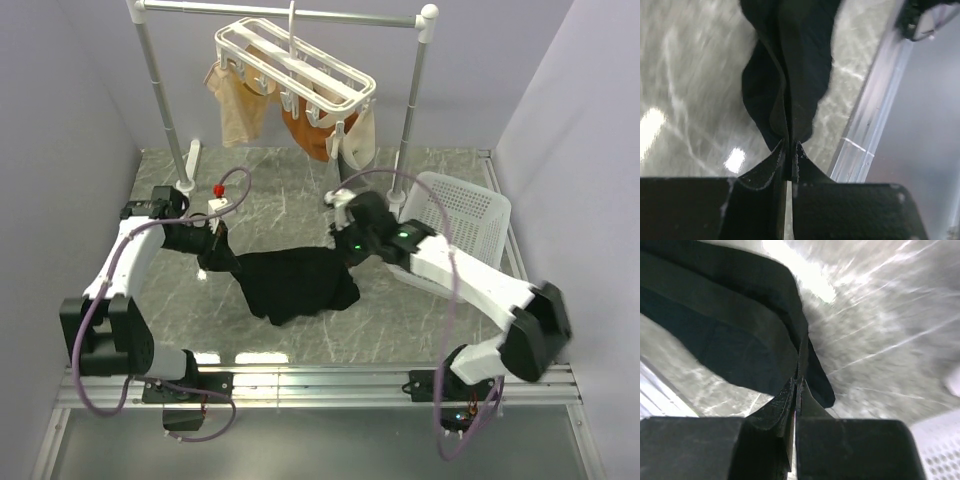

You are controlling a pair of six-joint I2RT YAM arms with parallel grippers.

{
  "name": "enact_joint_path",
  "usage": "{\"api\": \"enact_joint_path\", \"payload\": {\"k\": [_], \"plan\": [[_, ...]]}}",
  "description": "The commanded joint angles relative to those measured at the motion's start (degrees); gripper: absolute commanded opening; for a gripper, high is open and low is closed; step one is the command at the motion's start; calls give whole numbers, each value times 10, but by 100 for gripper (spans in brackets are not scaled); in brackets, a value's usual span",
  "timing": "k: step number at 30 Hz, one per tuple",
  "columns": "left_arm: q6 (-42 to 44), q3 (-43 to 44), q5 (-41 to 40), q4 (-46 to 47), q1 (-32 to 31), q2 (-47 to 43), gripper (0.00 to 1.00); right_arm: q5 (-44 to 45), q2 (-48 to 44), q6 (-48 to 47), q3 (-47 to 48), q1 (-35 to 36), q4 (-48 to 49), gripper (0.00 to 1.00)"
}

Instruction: Clip the underwear to the hanger

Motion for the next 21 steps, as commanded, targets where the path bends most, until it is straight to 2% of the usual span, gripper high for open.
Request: {"api": "enact_joint_path", "payload": {"k": [1, 4, 7, 10, 15, 18, 20, 21], "plan": [[-81, -22, -50, 90, 18, 41, 9, 58, 93, 5, 40, 23, 14, 0], [-167, -26, -104, 182, 24, 66, 9, 81, 147, 22, 70, 20, 21, 0], [-193, -35, -155, 229, 25, 67, 14, 82, 139, 25, 72, 1, 36, 0], [-195, -48, -163, 248, 25, 76, 17, 59, 130, 8, 78, -14, 41, 0], [-202, -58, -149, 270, 24, 122, 24, 16, 165, -11, 96, -23, 21, 0], [-213, -61, -138, 294, 24, 133, 34, 6, 195, -15, 110, -24, 14, 0], [-227, -59, -141, 303, 25, 138, 48, 4, 210, -18, 120, -23, 12, 0], [-236, -52, -146, 316, 25, 142, 50, 6, 220, -18, 122, -23, 13, 0]]}}
